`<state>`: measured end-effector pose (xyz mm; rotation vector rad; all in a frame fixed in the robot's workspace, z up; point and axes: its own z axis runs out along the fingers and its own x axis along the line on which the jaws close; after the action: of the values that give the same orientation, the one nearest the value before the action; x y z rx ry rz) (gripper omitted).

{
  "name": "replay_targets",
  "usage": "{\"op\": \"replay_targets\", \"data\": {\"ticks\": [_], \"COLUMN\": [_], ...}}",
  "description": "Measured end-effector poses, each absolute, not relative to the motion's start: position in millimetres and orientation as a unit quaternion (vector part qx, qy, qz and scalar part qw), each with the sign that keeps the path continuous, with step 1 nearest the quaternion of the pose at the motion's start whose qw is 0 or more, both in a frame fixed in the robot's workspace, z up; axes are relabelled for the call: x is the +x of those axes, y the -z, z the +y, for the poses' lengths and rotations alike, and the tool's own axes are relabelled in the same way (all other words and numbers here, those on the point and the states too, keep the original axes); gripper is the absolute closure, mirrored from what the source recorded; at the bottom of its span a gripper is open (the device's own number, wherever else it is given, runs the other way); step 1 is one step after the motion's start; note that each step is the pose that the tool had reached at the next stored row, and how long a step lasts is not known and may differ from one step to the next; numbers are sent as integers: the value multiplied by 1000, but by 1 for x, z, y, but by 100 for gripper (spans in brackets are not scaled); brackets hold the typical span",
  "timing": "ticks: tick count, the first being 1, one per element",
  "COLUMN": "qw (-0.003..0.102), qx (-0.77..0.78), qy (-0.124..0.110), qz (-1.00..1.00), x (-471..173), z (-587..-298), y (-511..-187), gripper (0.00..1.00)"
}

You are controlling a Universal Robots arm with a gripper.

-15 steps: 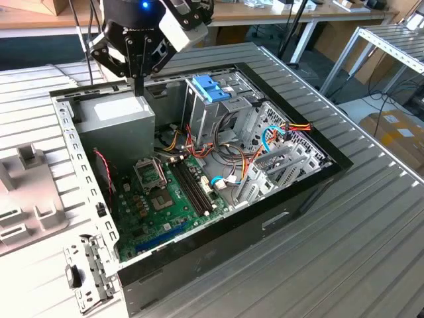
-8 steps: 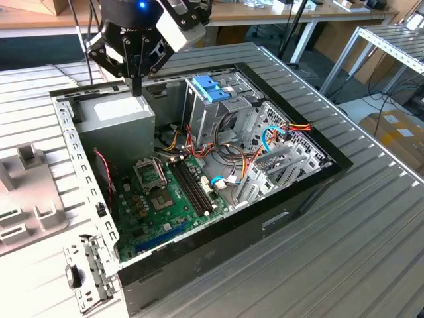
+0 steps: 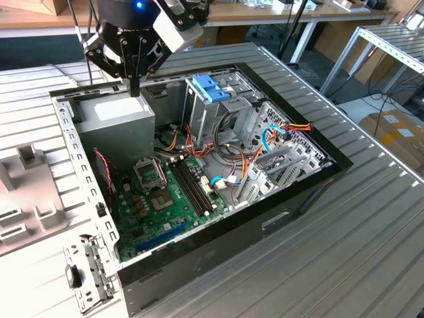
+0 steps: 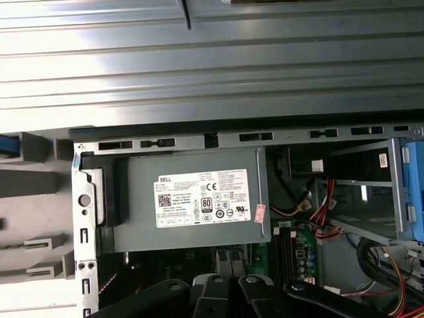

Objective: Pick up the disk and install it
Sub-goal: 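Reach for the disk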

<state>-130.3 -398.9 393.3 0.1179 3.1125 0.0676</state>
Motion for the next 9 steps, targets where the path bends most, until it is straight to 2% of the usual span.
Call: {"op": "replay_targets", "data": {"ticks": [9], "qw": [13], "qx": [38], "qy": [-22], "qz": [999], "x": [-132], "z": [-399], "y": [-393], "gripper": [89]}}
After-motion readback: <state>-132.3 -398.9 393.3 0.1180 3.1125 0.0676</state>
